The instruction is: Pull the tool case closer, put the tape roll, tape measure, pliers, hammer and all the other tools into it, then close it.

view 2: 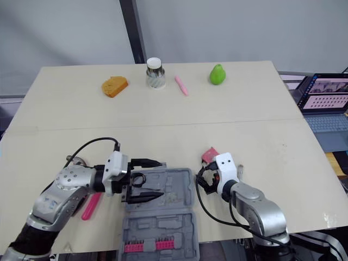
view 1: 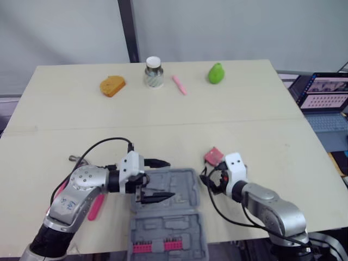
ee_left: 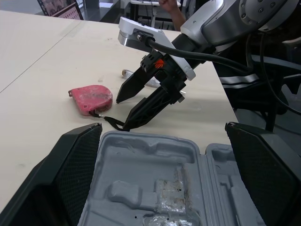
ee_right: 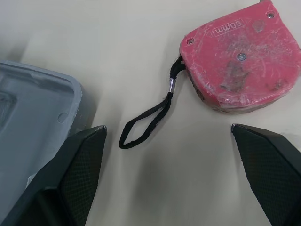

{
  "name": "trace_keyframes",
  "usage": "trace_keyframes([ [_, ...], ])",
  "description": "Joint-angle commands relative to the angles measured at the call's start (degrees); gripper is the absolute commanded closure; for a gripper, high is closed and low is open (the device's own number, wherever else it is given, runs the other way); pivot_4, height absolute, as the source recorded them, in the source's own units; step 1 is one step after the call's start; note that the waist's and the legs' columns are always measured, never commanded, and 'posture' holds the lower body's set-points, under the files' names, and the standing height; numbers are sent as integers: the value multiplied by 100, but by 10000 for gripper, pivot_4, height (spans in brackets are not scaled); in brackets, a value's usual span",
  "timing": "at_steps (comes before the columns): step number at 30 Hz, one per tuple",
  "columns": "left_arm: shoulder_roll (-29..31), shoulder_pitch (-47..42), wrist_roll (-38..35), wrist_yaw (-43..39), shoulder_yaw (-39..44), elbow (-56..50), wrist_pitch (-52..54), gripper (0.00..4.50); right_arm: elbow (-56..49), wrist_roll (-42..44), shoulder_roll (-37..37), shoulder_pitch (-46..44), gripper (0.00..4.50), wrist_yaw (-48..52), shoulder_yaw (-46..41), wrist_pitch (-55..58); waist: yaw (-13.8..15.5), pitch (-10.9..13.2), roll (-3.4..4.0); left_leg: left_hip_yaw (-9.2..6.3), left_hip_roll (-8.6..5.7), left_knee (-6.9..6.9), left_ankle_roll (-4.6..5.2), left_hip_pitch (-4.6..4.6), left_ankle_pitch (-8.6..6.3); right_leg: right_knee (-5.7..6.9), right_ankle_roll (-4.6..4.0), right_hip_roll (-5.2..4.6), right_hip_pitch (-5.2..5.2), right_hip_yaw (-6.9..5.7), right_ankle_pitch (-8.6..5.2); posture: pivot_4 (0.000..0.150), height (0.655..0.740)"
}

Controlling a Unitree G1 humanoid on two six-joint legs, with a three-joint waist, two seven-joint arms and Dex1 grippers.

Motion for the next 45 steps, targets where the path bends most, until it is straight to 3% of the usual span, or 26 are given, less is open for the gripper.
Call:
trace_keyframes([
  [1, -59, -25, 54, 50, -2, -38, -122, 0, -177, -39, 57, -33, 2533, -106, -7, -4, 2, 0, 0, 0, 0, 2, 0, 0, 0, 1, 0, 0, 0, 0, 0, 1500, 7400],
  [4, -96, -29, 95, 73, -4, -11, -149, 0, -58, -63, 66, -46, 12562, -106, 1, -46, 1, 0, 0, 0, 0, 8, 2, -1, -1, 2, 0, 0, 1, 1, 0, 1500, 7400],
  [42, -315, 40, 264, 264, -178, 30, -344, 0, 441, -113, 1102, -430, 12562, -620, -368, 102, -17, 0, 0, -1, 1, 10, 3, 0, -1, 8, 0, -1, 1, 2, 0, 1500, 7400],
  [45, -324, 30, 256, 291, -183, 10, -308, 0, 472, -121, 1095, -443, 21096, -604, -345, 87, -16, 0, 0, -2, 2, 10, 2, 1, 0, 10, 0, -1, 1, 2, 0, 1500, 7400],
])
